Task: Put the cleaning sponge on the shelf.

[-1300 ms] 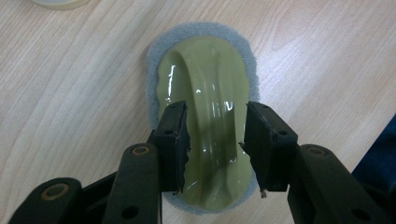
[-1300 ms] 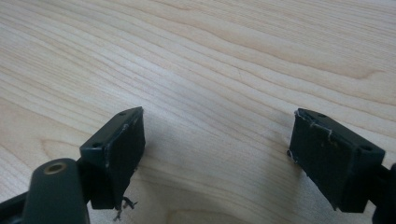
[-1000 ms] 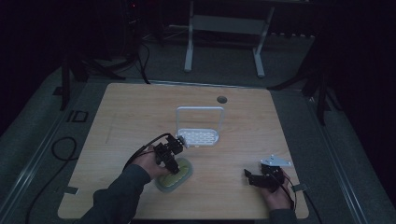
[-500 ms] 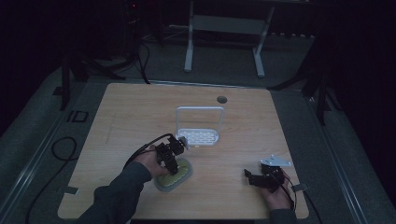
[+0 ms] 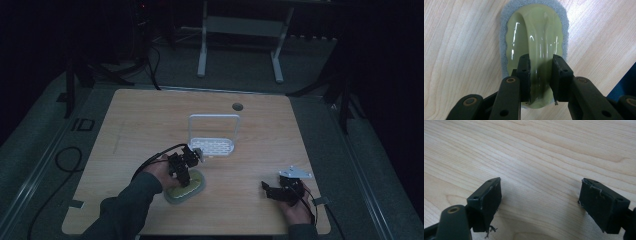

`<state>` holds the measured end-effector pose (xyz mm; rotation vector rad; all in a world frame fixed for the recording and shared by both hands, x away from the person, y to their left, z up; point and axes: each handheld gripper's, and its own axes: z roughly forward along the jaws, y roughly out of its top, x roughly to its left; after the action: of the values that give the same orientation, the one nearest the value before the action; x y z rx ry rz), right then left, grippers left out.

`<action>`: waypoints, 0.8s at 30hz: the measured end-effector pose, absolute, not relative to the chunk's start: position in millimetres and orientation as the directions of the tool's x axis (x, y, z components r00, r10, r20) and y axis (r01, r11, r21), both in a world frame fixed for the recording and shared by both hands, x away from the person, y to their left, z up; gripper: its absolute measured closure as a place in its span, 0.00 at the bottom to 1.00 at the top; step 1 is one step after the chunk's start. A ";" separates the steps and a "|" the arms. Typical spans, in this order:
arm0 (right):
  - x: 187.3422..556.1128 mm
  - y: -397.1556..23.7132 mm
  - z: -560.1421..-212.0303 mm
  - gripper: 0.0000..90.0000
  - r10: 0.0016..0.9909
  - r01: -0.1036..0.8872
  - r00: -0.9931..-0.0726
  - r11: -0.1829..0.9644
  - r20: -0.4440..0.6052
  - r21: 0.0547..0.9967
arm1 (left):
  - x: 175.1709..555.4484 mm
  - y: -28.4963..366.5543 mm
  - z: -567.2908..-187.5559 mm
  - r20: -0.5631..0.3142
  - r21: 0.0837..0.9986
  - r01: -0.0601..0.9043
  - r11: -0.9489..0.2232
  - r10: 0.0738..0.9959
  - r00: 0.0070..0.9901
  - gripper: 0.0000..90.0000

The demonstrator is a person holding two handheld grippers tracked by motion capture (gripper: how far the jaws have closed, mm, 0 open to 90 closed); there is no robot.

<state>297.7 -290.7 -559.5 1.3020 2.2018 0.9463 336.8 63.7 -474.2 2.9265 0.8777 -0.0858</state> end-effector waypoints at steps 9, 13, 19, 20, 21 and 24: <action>297.8 -290.6 -559.5 0.20 0.878 0.599 -0.478 0.332 -0.007 0.729 | 335.6 63.3 -470.2 -0.049 0.073 0.502 -0.862 0.499 0.865 0.80; 297.7 -290.6 -559.5 0.20 0.879 0.599 -0.478 0.331 -0.007 0.729 | 335.7 63.6 -467.1 -0.028 0.088 0.475 -0.876 0.474 0.880 0.80; 297.7 -290.6 -559.5 0.20 0.879 0.599 -0.478 0.331 -0.006 0.729 | 334.7 64.3 -465.9 -0.011 0.121 0.442 -0.889 0.444 0.896 0.80; 297.7 -290.6 -559.5 0.20 0.878 0.599 -0.478 0.331 -0.006 0.729 | 334.8 64.4 -466.1 -0.007 0.124 0.436 -0.891 0.439 0.899 0.80; 297.7 -290.5 -559.5 0.20 0.879 0.599 -0.477 0.330 -0.006 0.729 | 335.4 64.5 -466.1 -0.001 0.121 0.429 -0.895 0.432 0.902 0.80; 297.7 -290.6 -559.5 0.20 0.878 0.599 -0.478 0.332 -0.007 0.729 | 336.4 64.3 -466.1 0.010 0.127 0.413 -0.902 0.418 0.908 0.80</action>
<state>297.7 -290.6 -559.5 1.3033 2.2006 0.9471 336.4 64.3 -466.1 2.9493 0.6448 0.0566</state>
